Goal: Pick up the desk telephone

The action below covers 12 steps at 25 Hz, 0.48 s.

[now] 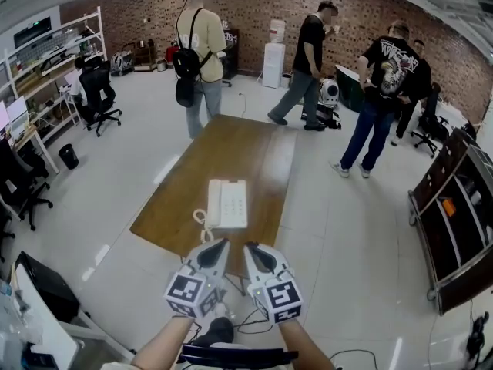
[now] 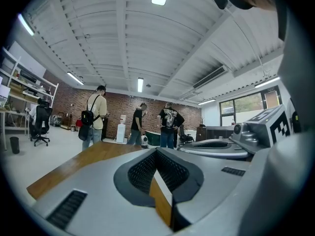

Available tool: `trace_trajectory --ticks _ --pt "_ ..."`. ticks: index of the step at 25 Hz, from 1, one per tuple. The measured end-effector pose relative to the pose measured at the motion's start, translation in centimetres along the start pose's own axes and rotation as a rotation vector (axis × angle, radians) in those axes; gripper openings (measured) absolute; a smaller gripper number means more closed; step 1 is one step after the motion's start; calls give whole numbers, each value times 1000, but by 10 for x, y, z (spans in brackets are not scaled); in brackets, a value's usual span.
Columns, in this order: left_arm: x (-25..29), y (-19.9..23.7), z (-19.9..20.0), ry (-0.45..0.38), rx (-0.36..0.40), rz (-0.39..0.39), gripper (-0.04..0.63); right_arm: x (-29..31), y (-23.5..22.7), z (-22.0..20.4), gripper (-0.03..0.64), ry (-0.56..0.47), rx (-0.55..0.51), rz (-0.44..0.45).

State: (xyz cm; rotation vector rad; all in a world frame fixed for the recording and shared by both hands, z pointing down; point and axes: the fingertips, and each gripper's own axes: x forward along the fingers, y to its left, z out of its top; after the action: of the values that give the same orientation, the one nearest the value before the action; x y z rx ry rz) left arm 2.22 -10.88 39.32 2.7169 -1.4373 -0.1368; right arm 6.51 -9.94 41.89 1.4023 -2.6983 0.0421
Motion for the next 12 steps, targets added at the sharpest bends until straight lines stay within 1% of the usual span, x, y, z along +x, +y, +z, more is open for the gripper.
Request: trace_trajectory --ticks 8,12 --pt "41 34 -11 27 -24 -13 2 47 -27 -6 2 22 21 -15" --pt "59 57 -16 43 -43 -17 2 74 -34 -7 2 40 21 -21"
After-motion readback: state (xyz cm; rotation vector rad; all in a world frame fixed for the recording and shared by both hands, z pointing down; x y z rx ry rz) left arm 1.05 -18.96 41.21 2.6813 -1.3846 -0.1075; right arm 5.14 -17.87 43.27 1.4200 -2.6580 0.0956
